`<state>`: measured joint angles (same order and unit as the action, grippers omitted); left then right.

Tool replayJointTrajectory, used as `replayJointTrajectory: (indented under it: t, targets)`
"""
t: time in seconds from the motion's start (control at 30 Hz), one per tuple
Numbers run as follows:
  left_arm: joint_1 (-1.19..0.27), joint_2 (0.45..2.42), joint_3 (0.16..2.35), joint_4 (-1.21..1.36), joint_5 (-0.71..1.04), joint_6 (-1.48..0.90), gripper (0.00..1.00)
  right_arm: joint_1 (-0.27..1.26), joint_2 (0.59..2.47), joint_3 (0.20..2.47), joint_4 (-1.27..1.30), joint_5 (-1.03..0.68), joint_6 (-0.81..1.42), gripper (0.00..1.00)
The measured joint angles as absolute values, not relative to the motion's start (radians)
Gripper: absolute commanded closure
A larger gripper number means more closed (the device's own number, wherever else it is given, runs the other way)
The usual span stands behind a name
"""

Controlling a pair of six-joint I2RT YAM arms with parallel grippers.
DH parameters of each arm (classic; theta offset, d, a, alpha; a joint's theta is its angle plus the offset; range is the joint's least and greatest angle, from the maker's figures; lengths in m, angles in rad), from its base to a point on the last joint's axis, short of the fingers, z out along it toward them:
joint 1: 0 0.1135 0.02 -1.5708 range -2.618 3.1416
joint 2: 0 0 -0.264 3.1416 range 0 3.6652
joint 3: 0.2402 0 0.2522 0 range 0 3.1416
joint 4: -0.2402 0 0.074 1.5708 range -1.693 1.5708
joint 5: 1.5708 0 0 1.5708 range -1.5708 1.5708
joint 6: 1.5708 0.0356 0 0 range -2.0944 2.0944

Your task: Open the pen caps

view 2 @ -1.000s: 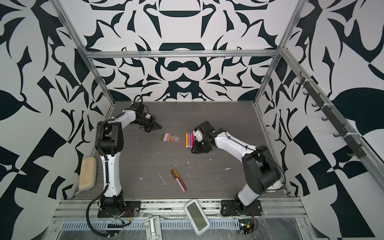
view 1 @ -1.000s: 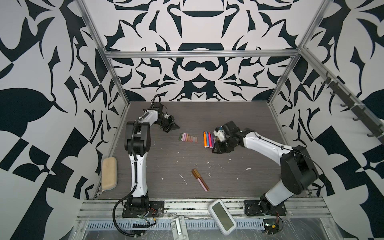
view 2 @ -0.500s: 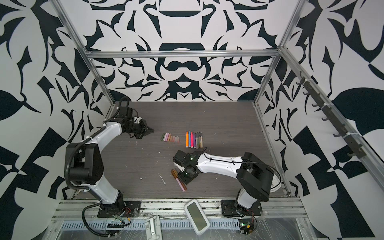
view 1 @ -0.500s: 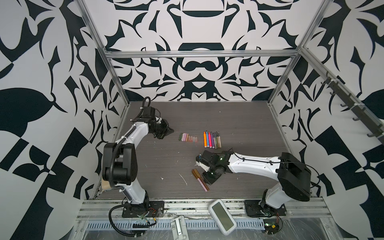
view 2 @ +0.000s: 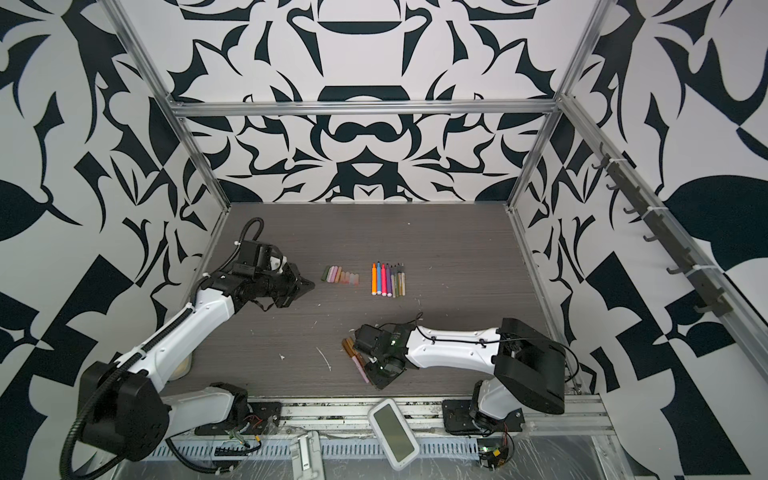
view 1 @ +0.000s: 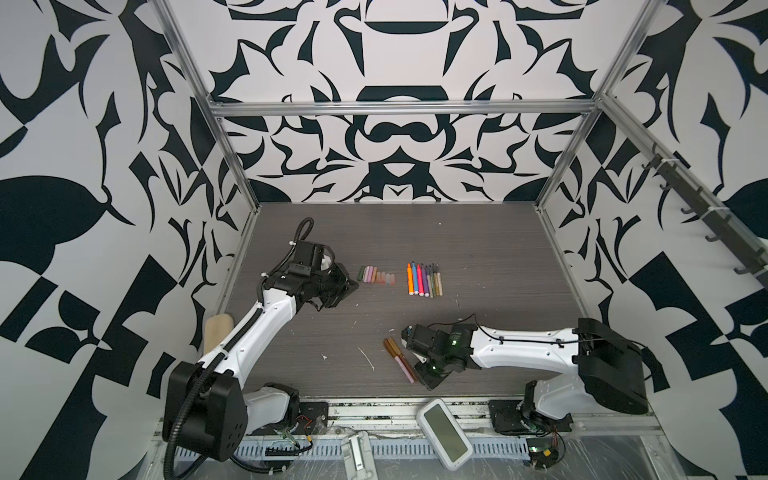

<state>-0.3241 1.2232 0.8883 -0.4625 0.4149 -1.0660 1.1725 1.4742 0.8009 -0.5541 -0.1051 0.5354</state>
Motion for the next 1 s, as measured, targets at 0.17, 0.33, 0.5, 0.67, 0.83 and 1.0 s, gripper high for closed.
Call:
replayJointTrajectory:
  t: [0.17,0.33,0.5,0.67,0.83,1.0]
  targets:
    - [-0.331,1.211,0.867,-0.461,0.403,-1.087,1.0,1.173,1.475,0.801,-0.545,-0.091,0.551,0.67]
    - [-0.332,1.159,0.841,-0.463,0.385,-1.1,1.0,1.173,1.504,0.817,-0.538,-0.086,0.555,0.67]
    - [-0.332,1.137,0.821,-0.464,0.384,-1.109,1.0,1.173,1.528,0.837,-0.53,-0.088,0.556,0.69]
    - [-0.334,1.162,0.824,-0.472,0.385,-1.1,1.0,1.173,1.542,0.841,-0.527,-0.089,0.56,0.69]
    - [-0.333,1.159,0.824,-0.474,0.385,-1.101,1.0,1.173,1.562,0.852,-0.527,-0.089,0.565,0.7]
    - [-0.333,1.145,0.824,-0.474,0.386,-1.102,1.0,1.173,1.585,0.863,-0.544,-0.079,0.569,0.71]
